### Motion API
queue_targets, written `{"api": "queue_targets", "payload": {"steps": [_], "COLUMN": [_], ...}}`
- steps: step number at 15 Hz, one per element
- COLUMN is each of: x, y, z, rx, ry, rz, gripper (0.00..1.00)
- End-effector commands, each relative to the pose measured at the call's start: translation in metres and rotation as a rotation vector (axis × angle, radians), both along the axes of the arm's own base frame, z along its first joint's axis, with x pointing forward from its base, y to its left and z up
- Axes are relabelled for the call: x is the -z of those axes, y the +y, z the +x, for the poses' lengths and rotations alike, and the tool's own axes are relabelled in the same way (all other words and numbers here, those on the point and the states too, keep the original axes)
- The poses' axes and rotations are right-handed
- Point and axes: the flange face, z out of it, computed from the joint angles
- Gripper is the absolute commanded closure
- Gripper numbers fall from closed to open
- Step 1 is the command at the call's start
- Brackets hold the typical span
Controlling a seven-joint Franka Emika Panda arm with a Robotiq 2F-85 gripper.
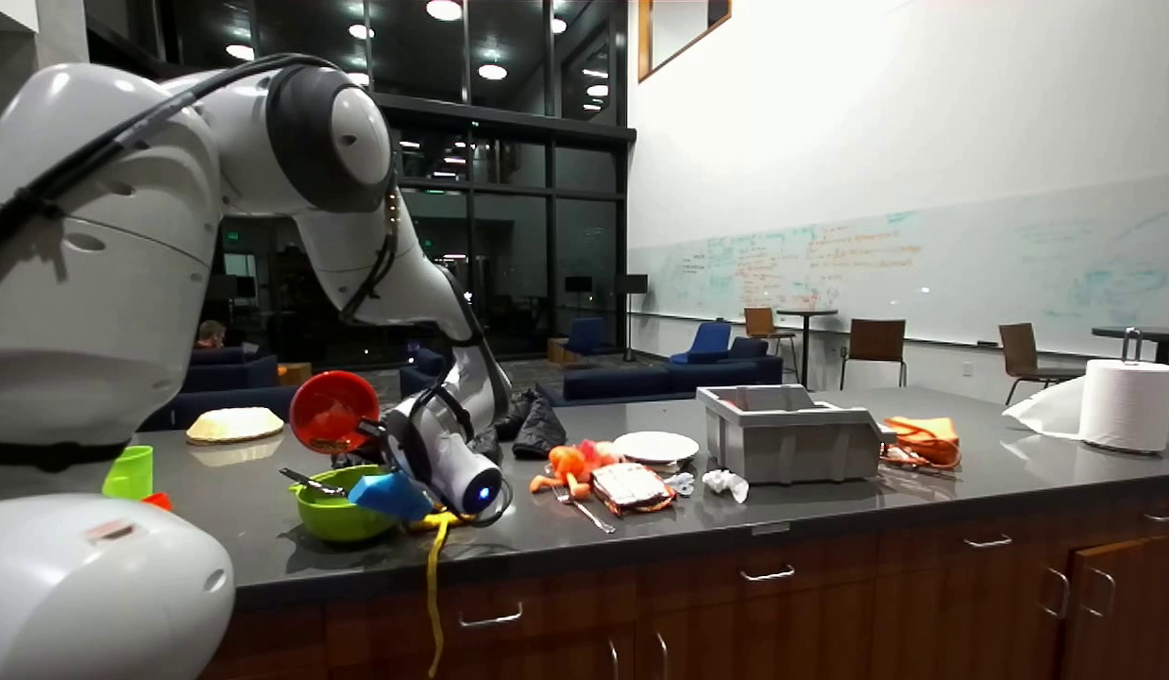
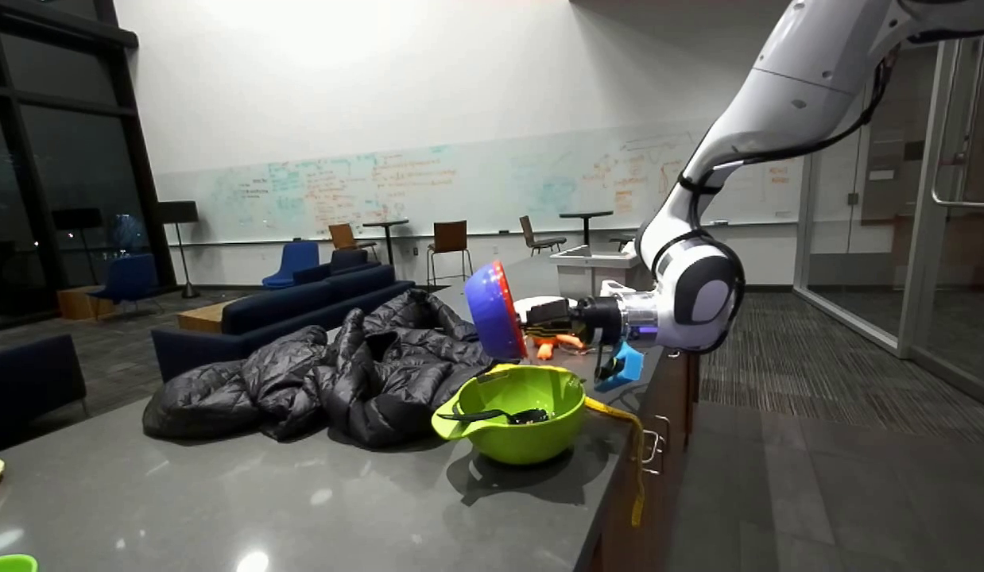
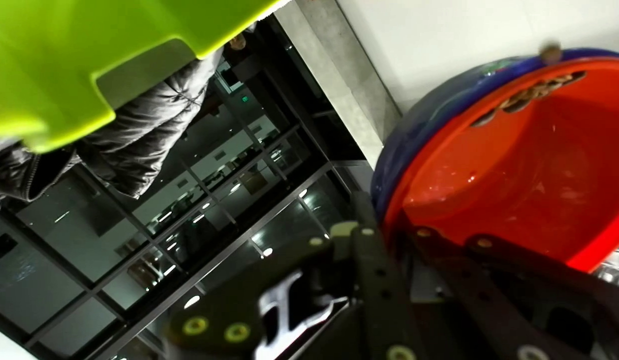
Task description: Pour the contents of the orange bowl into the green bowl
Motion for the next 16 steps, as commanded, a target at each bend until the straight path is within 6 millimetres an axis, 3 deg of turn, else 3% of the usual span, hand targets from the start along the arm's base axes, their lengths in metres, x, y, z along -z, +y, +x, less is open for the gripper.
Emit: {"api": "queue_targets", "payload": {"steps": [1, 10, 16], "x": [0.001, 0.009, 0.006], "y": [-0.001, -0.011, -0.018], "z": [0.01, 0.062, 0.081], "rx": [-0.014, 0.012, 0.011], "ry": [0.015, 0.047, 0.098], "rz": [0.03, 0.062, 0.119], "gripper": [0.98, 0.98, 0.98]}}
